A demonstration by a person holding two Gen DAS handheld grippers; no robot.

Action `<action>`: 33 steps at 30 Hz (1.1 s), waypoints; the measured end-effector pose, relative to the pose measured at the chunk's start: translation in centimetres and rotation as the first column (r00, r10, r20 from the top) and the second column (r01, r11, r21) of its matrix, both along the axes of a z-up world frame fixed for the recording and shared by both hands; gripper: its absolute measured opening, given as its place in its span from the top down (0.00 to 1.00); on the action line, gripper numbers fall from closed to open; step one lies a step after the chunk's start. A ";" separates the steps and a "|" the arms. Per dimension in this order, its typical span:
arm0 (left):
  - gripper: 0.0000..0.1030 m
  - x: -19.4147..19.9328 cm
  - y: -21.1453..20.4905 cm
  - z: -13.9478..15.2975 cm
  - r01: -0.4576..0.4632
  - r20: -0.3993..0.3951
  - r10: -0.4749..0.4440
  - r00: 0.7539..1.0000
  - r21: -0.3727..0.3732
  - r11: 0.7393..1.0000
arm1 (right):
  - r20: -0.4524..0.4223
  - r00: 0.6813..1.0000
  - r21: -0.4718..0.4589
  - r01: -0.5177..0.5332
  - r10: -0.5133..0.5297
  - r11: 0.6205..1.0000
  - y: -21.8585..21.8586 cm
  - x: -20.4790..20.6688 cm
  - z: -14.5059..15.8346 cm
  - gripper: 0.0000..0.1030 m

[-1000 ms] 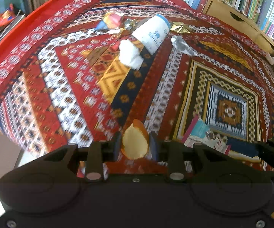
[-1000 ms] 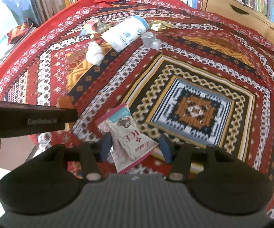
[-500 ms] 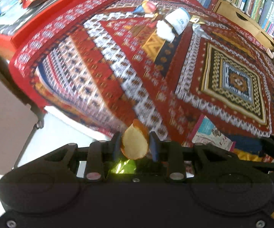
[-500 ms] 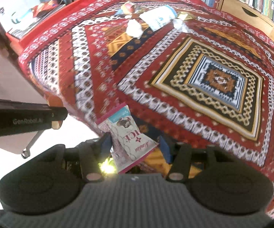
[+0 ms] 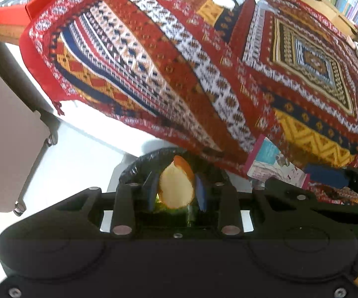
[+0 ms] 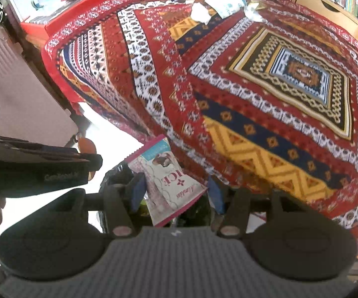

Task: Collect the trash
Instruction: 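Carry both items over the black bin and open both tools to drop them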

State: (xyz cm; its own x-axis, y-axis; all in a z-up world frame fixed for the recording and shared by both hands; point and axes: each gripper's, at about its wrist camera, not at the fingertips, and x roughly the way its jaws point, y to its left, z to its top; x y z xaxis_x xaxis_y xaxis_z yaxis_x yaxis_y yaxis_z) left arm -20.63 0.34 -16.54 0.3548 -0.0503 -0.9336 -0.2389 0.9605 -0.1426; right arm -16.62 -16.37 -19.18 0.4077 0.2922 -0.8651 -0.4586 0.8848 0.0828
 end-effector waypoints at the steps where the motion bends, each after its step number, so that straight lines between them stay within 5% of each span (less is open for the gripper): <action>1: 0.71 -0.1 0.0 -0.3 0.002 -0.004 -0.002 1.000 -0.002 1.000 | -0.005 1.000 -0.001 0.004 -0.004 1.000 0.0 -0.1 -0.2 0.43; 27: 0.67 -1.1 2.3 -6.0 -0.022 -0.083 0.017 0.996 -0.069 0.997 | -0.053 0.998 -0.048 0.018 -0.021 0.999 2.3 -0.7 -3.8 0.41; 30: 0.64 -1.1 2.4 -6.4 -0.025 -0.095 0.018 0.995 -0.071 0.997 | -0.047 0.999 -0.053 0.022 -0.024 0.998 2.6 -0.5 -4.0 0.36; 33: 0.51 -1.3 2.6 -6.6 -0.023 -0.088 0.016 0.996 -0.073 0.997 | -0.029 0.999 -0.061 0.021 -0.022 0.998 2.8 -0.6 -3.9 0.31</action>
State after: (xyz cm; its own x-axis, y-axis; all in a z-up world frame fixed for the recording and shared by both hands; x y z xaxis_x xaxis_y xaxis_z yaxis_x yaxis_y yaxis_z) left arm -21.89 2.92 -23.16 0.2737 -0.1142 -0.9550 -0.2721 0.9432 -0.1908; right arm -17.18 -13.61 -23.11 0.3874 0.2307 -0.8926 -0.4375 0.8982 0.0423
